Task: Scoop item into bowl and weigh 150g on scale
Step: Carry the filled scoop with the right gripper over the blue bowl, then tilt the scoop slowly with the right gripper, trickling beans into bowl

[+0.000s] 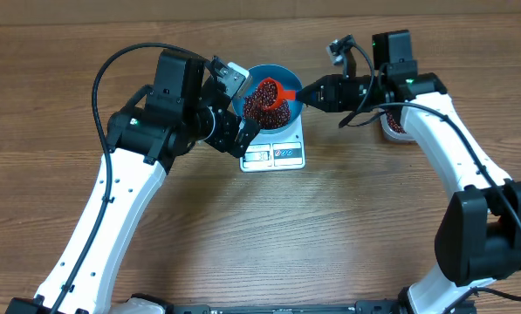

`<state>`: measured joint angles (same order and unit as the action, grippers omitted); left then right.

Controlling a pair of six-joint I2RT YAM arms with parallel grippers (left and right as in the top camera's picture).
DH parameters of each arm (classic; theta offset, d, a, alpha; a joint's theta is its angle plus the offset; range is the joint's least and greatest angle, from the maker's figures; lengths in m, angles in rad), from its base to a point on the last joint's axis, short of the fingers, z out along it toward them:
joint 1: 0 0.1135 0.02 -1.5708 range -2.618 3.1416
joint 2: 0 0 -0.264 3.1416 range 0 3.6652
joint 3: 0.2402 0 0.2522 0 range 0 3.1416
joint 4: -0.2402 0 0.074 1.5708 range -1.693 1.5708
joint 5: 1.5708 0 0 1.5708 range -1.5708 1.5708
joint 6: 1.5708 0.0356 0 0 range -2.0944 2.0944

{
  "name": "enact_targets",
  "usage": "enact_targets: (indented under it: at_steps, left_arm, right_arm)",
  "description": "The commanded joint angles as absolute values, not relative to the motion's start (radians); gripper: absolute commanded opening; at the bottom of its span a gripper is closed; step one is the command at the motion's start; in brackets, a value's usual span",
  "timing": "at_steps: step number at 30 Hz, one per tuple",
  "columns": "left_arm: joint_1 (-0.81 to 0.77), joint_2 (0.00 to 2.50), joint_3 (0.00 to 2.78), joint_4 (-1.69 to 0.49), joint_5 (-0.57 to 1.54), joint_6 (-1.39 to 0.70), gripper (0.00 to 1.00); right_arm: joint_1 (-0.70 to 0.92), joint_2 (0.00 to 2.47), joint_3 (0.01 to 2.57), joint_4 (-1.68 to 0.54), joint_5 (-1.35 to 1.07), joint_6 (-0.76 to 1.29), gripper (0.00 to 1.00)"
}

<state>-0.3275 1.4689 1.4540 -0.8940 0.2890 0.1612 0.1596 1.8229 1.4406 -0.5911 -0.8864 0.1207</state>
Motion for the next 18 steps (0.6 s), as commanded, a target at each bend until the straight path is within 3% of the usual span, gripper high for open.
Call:
enact_targets:
  at_steps: [1,18]
  left_arm:
    - [-0.329,1.446,1.469,-0.893,0.304,0.180,1.00]
    - [-0.329,1.446,1.469,-0.893,0.304,0.180,1.00]
  right_arm:
    - [0.157,1.825,1.475,-0.572,-0.844,0.153,0.04]
    - [0.157,1.812,1.512,-0.562,-0.815,0.152,0.04]
